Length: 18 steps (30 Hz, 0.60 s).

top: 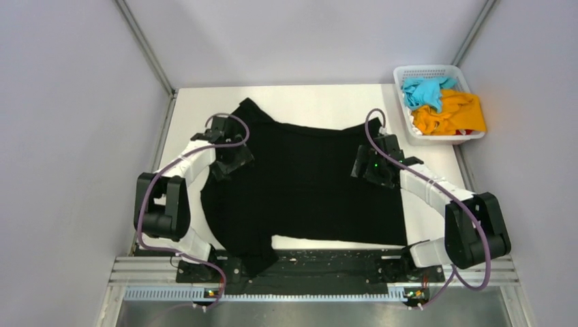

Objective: Fold and stack the t-shirts
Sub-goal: Flatten out the tshirt

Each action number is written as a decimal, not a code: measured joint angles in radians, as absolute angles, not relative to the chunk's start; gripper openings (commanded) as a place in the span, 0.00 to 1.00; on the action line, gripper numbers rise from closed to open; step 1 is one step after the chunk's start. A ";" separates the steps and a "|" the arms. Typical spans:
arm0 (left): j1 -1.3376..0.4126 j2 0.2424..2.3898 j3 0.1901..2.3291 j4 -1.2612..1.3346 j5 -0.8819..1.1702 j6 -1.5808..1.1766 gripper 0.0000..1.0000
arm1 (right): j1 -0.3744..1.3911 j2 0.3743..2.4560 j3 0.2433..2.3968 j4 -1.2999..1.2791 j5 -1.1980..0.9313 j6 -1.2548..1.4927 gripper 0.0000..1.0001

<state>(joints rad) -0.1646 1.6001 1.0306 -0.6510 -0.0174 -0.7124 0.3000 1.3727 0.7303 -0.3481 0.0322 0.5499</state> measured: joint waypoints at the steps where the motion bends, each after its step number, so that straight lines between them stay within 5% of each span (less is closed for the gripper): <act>1: -0.165 1.603 1.065 -0.647 -0.008 -0.707 0.99 | 0.300 1.373 0.749 -0.345 0.034 0.547 0.99; 11: -0.160 1.923 1.587 -0.526 0.103 -0.638 0.99 | 0.300 1.418 0.905 -0.228 0.071 0.532 0.99; 18: -0.134 2.151 1.717 -0.460 0.187 -0.630 0.99 | 0.296 1.443 0.905 -0.224 0.095 0.517 0.99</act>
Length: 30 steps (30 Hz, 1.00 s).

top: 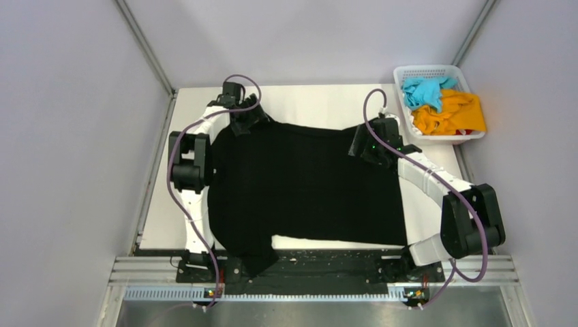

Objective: Fold and stack the t-shirts
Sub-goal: Flatten out the tshirt

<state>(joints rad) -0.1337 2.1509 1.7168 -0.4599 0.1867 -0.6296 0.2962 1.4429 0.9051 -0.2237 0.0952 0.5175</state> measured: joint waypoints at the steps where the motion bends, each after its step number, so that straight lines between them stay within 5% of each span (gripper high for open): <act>1: -0.130 2.168 1.722 -0.445 0.193 -0.633 0.99 | 0.293 1.444 0.905 -0.224 0.098 0.516 0.99; 25: -0.109 2.468 2.001 -0.054 0.418 -0.862 0.99 | 0.245 1.475 0.924 -0.232 0.137 0.497 0.99; 30: -0.113 2.653 2.294 0.021 0.423 -0.944 0.99 | 0.238 1.503 0.954 -0.231 0.141 0.497 0.99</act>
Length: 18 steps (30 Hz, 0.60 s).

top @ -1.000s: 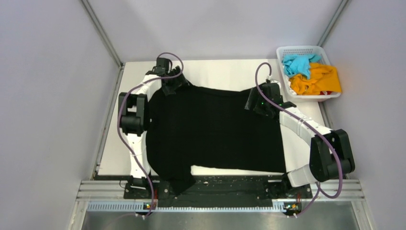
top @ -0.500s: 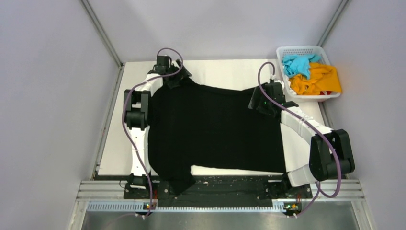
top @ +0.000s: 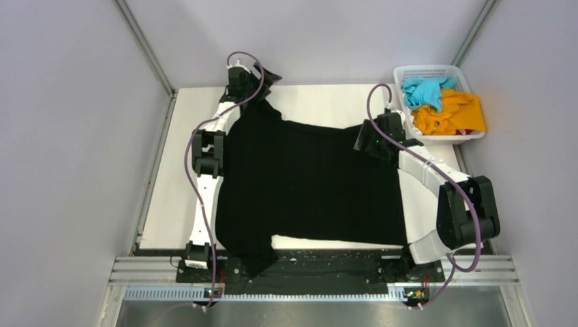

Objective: Fold and stack the t-shirts
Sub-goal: Flatten out the tshirt

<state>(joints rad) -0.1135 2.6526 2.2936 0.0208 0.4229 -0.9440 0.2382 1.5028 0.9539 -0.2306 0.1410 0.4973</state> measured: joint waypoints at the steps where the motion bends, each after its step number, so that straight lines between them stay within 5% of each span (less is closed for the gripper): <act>1: -0.114 2.684 2.343 0.043 0.421 -0.955 0.99 | 0.237 1.510 0.962 -0.232 0.141 0.497 0.99; 9: -0.120 2.720 2.408 0.101 0.373 -0.939 0.99 | 0.233 1.567 1.023 -0.221 0.124 0.482 0.99; 18: -0.119 2.316 1.980 0.033 0.272 -0.776 0.99 | 0.242 1.658 1.102 -0.207 0.049 0.413 0.99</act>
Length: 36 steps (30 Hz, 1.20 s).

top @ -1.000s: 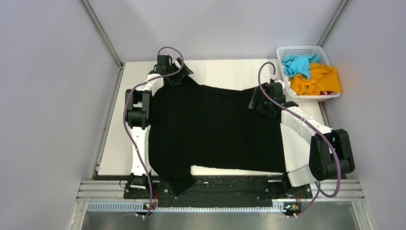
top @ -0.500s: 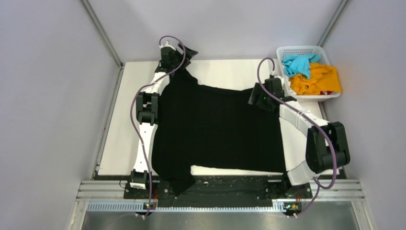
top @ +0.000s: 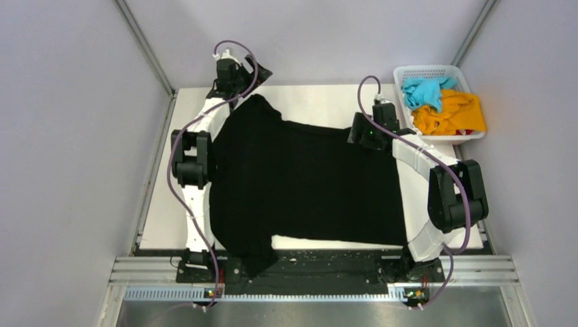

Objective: Fold and stack the t-shirts
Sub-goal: Flatten out the tshirt

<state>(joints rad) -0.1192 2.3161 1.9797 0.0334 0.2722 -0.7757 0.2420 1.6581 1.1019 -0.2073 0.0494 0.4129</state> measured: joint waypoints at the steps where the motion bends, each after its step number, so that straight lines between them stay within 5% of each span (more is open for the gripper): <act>1: -0.119 2.268 1.936 0.028 0.257 -0.766 0.99 | 0.242 1.658 1.102 -0.207 0.048 0.410 0.99; 36: -0.127 2.428 1.955 -0.138 0.267 -0.817 0.99 | 0.242 1.650 1.086 -0.252 0.131 0.366 0.99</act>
<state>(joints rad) -0.1272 2.4275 1.9549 -0.1375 0.2672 -0.8165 0.2424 1.6505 1.0863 -0.2520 0.1314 0.3664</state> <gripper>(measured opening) 0.987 0.987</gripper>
